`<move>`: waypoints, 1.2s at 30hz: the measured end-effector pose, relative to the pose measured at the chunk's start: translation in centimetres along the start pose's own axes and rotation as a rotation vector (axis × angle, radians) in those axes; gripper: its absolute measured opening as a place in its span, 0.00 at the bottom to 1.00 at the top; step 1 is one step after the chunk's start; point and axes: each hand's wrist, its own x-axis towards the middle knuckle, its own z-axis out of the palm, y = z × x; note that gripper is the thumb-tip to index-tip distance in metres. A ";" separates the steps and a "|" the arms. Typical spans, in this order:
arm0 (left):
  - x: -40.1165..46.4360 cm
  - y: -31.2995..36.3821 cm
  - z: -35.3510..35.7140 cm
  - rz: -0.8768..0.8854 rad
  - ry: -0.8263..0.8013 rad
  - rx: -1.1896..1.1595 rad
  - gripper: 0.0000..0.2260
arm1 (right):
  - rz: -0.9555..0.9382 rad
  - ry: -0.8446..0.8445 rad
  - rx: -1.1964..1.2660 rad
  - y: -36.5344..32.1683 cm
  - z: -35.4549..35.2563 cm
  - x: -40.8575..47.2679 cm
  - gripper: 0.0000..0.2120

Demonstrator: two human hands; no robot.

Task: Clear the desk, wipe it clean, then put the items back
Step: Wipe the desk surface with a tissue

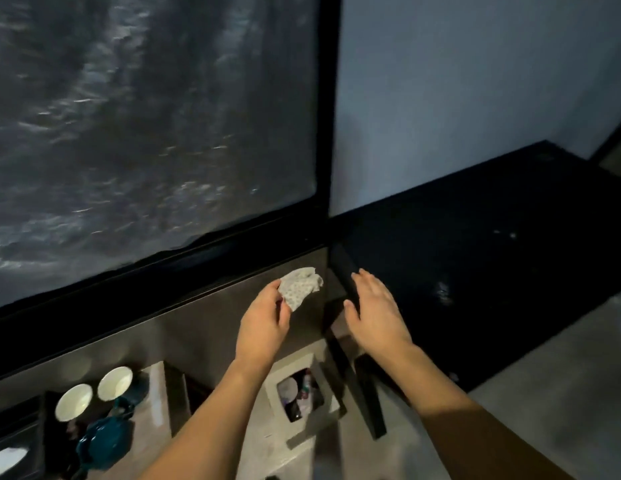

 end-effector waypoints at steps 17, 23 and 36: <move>1.3 24.9 26.6 0.589 -0.487 -0.143 0.05 | 0.706 0.439 0.023 25.9 -14.8 -13.0 0.27; -0.7 31.0 34.8 0.671 -0.600 -0.145 0.07 | 0.791 0.440 -0.053 34.0 -18.1 -14.5 0.28; 7.5 32.8 37.5 0.237 -0.432 0.011 0.14 | 0.441 0.152 0.109 41.8 -20.8 1.2 0.28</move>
